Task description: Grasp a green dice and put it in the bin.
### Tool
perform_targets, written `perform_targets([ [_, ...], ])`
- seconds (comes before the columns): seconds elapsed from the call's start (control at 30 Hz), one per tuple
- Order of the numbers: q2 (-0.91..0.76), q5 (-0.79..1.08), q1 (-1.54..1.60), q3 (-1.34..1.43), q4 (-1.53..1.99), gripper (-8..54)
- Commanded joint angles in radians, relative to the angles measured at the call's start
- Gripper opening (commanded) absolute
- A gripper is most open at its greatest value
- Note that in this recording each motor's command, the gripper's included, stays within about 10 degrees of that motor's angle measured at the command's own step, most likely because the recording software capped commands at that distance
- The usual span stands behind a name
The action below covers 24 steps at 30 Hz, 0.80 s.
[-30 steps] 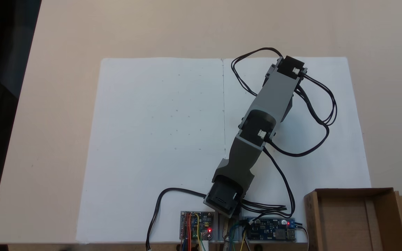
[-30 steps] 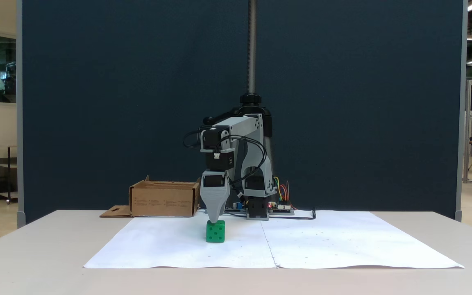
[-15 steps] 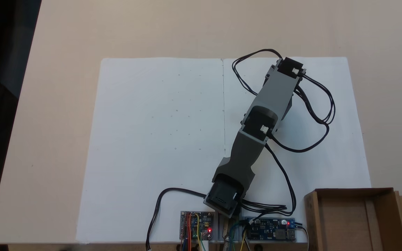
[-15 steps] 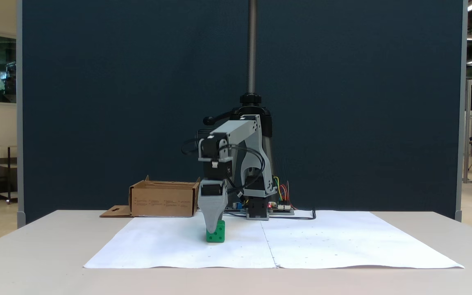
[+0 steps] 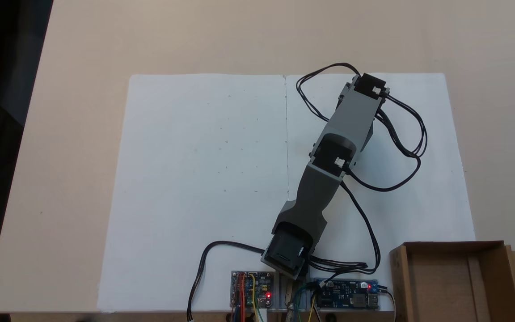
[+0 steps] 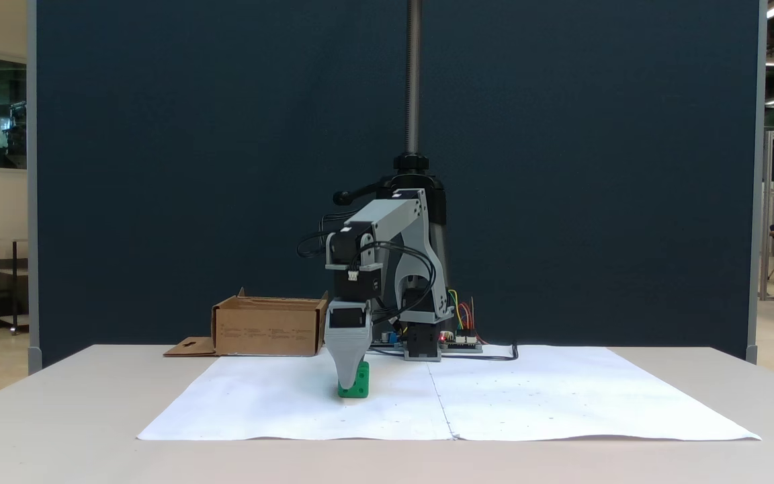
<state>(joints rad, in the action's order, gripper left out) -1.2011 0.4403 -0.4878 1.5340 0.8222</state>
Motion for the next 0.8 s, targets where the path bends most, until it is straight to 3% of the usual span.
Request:
perform_targets([
  [0.0, -0.020, 0.107, -0.017, -0.008, -0.023, 43.4],
  [0.77, -0.020, 0.109, -0.014, 0.029, -0.026, 41.1],
])
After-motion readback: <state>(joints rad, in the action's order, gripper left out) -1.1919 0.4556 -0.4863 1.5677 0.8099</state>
